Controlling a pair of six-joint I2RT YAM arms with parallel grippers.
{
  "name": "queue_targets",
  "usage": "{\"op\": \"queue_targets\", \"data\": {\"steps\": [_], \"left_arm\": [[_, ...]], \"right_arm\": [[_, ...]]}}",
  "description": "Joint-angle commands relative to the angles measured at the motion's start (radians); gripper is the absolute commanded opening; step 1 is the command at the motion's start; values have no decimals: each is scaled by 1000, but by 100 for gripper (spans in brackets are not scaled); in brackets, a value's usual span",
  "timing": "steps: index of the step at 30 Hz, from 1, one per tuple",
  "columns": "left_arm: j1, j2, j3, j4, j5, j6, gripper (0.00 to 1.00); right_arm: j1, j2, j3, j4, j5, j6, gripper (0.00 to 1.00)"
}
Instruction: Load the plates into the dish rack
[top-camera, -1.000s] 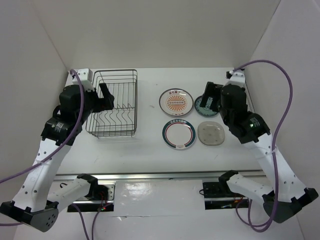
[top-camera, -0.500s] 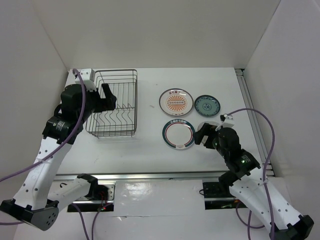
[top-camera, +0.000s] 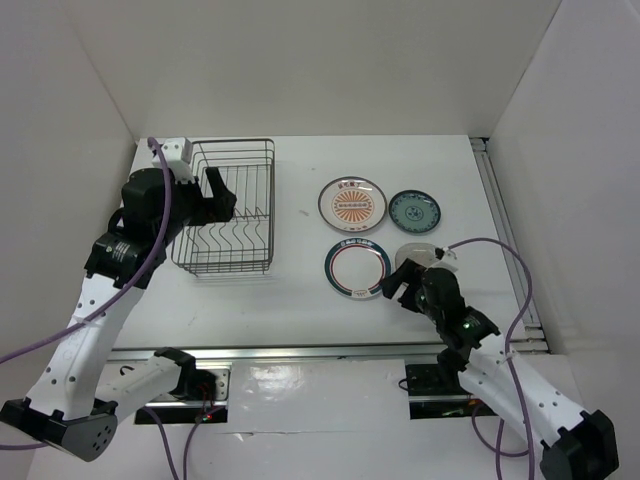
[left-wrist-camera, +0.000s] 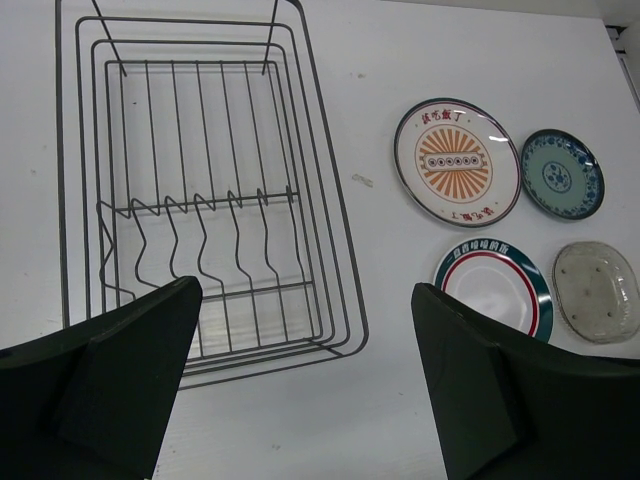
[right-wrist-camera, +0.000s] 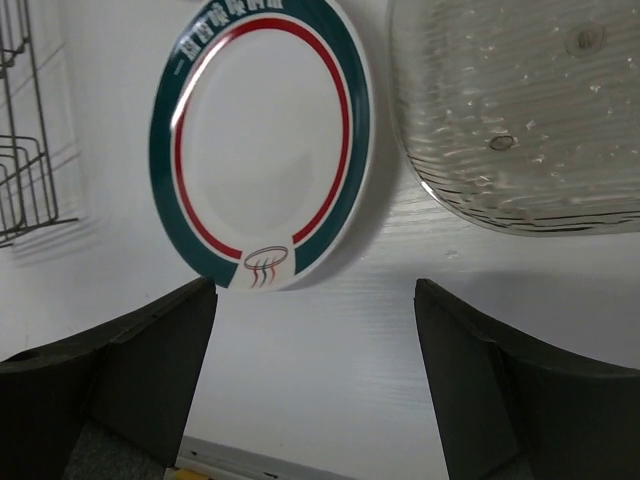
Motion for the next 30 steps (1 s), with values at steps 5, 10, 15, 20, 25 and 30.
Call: {"op": "queue_targets", "data": {"steps": [5,10,15,20,25,30], "left_arm": [[-4,-3,38,21,31,29,100],[-4,-3,38,21,31,29,100],[-4,-3,38,31,40,29,100],[-4,-3,38,31,40,29,100],[-4,-3,38,31,49,29,100],[-4,-3,38,31,69,29,100]], "right_arm": [[28,64,-72,230,4,55,75],[47,128,-93,319,14,77,71],[67,167,-128,423,52,101,71],[85,268,-141,485,61,132,71],[96,309,-150,538,95,141,71],[105,386,-150,598,116,152,67]]}}
